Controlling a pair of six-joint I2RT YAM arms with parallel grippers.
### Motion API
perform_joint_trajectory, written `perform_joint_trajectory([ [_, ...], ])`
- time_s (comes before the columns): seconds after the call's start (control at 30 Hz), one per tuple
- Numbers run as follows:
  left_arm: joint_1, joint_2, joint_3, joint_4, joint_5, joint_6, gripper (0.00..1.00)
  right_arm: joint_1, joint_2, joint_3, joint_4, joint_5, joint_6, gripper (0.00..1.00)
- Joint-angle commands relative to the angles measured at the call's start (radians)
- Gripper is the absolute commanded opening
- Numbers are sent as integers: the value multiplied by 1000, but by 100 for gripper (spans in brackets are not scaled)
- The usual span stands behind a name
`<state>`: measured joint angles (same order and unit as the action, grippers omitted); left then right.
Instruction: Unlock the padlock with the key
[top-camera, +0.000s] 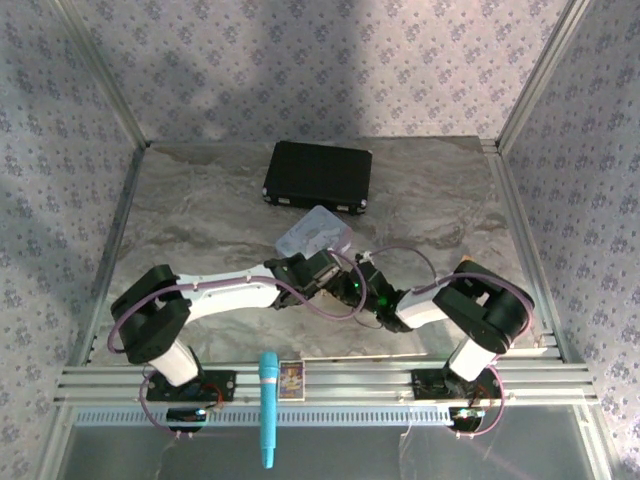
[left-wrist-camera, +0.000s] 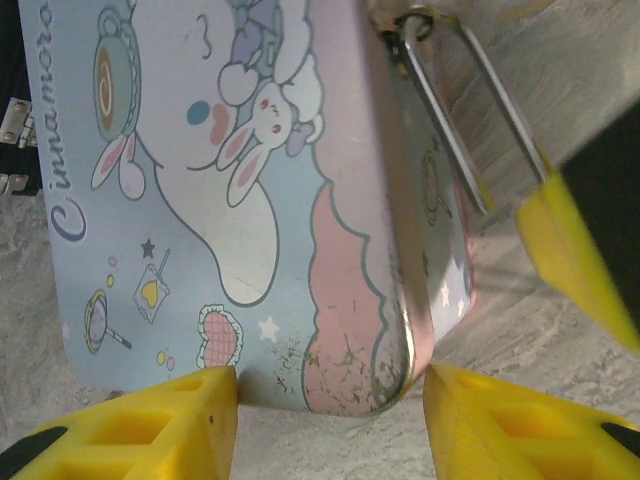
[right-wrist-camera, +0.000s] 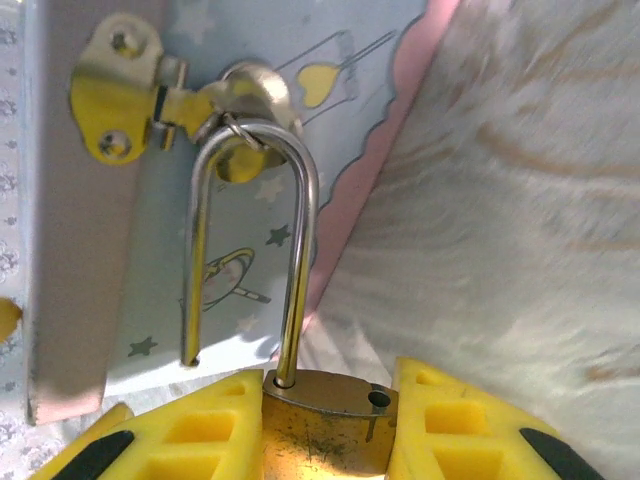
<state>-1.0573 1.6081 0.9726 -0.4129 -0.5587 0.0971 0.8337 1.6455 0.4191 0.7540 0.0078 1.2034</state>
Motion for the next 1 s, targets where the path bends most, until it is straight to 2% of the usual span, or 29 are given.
perform_joint_trajectory([
  [0.0, -10, 40, -18, -72, 76, 7, 52, -66, 2, -26, -56, 78, -79, 14],
  [0.27, -9, 52, -16, -51, 77, 15, 52, -88, -52, 2, -139, 48, -148, 14],
  [0.47, -9, 53, -3, -51, 81, 21, 52, -137, -21, -22, -45, 7, -90, 14],
  [0.77, -16, 47, -11, -52, 77, 17, 52, -167, -86, -16, -107, 32, -102, 13],
  [0.83, -27, 48, 1, -79, 75, 9, 51, -179, -94, -9, -135, 39, -87, 13],
  [0.97, -72, 44, 49, -150, 60, -22, 52, -204, -73, -24, -67, 17, -37, 14],
])
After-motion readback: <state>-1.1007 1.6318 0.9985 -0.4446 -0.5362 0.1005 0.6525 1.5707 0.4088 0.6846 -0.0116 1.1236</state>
